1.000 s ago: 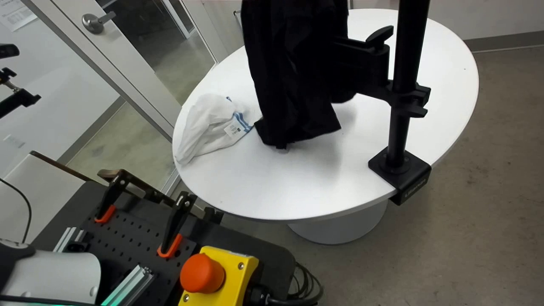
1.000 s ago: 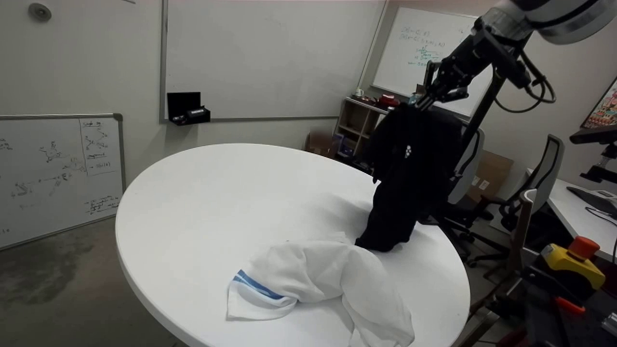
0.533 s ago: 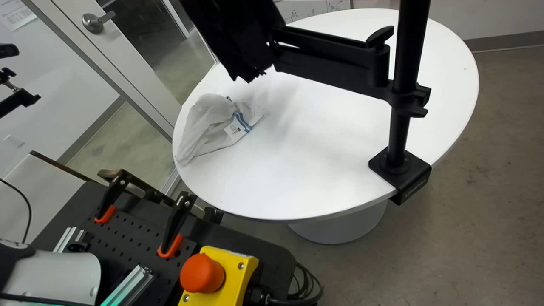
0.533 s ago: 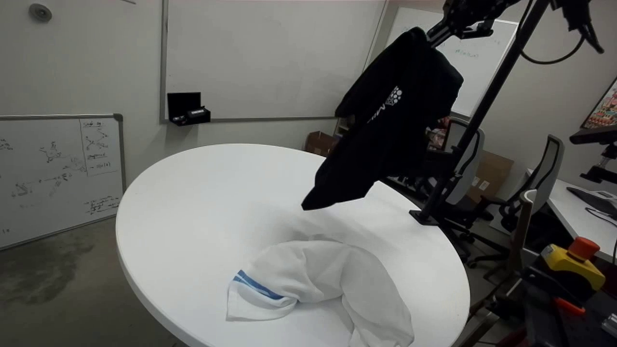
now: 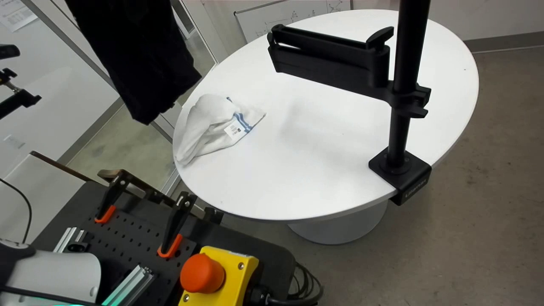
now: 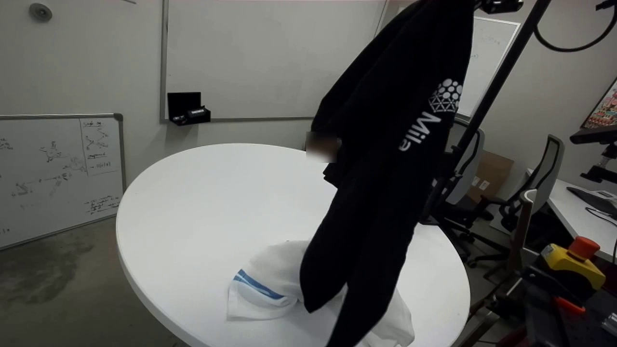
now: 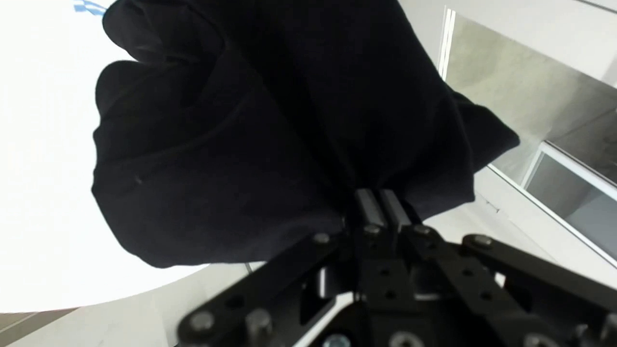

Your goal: Put the t-shirt on the table

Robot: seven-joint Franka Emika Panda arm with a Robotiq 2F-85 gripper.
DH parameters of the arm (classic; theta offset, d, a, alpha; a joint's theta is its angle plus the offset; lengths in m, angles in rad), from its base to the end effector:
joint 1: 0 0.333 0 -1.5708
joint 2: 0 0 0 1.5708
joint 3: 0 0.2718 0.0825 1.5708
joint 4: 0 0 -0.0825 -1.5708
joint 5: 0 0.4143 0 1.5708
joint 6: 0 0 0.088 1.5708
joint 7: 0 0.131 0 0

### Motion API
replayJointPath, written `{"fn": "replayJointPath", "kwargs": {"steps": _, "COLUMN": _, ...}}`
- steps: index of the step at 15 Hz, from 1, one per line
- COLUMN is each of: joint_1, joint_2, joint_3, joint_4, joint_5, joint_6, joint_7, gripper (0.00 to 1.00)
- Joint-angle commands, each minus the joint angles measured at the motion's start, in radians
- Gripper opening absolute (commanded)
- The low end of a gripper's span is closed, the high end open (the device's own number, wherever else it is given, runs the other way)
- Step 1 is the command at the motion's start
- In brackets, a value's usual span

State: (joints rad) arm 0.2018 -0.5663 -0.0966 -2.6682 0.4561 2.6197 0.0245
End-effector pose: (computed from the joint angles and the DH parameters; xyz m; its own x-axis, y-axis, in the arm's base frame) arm 0.4613 0.0476 0.3954 0.8641 -0.3229 0.3860 -0.1383 -0.8898 -0.4348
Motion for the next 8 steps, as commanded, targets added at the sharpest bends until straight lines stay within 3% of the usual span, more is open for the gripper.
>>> {"fn": "replayJointPath", "kwargs": {"steps": 1, "joint_1": 0.009, "joint_2": 0.001, "joint_3": -0.012, "joint_4": -0.020, "joint_5": 0.008, "joint_6": -0.018, "joint_7": -0.054, "gripper": 0.01}}
{"fn": "replayJointPath", "kwargs": {"steps": 8, "joint_1": -0.039, "joint_2": 0.120, "joint_3": 0.003, "joint_4": -0.062, "joint_5": -0.043, "joint_6": -0.058, "joint_7": -0.062, "gripper": 0.01}}
